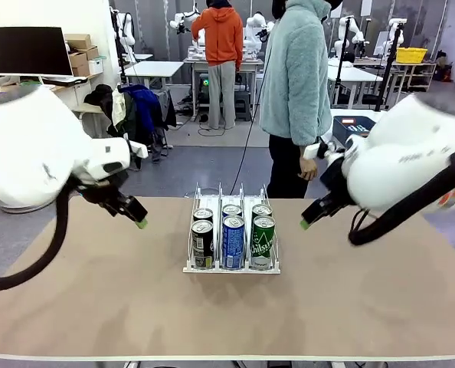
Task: Fill the beverage cans into the dispenser.
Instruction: Pick up the Pepsi coke handed by the human.
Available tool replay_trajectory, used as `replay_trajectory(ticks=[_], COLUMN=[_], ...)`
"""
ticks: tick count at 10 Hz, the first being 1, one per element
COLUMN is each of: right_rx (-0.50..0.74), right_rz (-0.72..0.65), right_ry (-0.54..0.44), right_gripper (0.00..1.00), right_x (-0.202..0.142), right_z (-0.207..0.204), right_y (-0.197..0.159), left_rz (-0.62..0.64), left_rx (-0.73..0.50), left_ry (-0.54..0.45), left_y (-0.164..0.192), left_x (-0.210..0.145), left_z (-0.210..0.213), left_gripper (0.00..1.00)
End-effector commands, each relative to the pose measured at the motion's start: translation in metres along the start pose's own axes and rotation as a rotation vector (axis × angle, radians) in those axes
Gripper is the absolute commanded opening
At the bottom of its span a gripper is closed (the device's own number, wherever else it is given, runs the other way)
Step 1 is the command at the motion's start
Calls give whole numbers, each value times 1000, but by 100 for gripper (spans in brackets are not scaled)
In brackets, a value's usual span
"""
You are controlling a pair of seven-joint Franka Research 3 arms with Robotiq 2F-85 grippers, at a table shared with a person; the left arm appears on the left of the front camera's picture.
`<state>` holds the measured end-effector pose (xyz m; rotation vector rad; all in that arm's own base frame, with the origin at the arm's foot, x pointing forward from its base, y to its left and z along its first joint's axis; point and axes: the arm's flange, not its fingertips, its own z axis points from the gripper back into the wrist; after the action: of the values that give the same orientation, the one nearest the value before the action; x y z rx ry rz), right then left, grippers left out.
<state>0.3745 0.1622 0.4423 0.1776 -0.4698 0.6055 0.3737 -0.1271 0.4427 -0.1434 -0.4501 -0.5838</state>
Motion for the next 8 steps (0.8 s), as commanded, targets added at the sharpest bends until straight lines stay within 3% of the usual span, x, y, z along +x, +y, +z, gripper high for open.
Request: replay_trajectory(ticks=[1,3,4,5,7,8], right_rx=[46,135,184,274,346,336], right_rz=[11,2,5,25,76,78], right_ry=[13,58,67,91,46,17], right_gripper=[100,100,100,100,100,100], right_x=[14,31,41,51,59,60], right_z=[42,87,106,128,160,169], right_y=[-20,-22,-28,-36,-47,-53], left_rz=[-102,-135,-157,-174,-214,-183], left_rx=[-87,-120,-95,-171,-250,-197], left_ry=[-9,0,-49,-94,-130,-146], left_y=[29,24,30,41,60,59], left_x=[4,2,3,6,2,1], left_z=[50,97,119,137,167,168], left_gripper=[100,100,100,100,100,100])
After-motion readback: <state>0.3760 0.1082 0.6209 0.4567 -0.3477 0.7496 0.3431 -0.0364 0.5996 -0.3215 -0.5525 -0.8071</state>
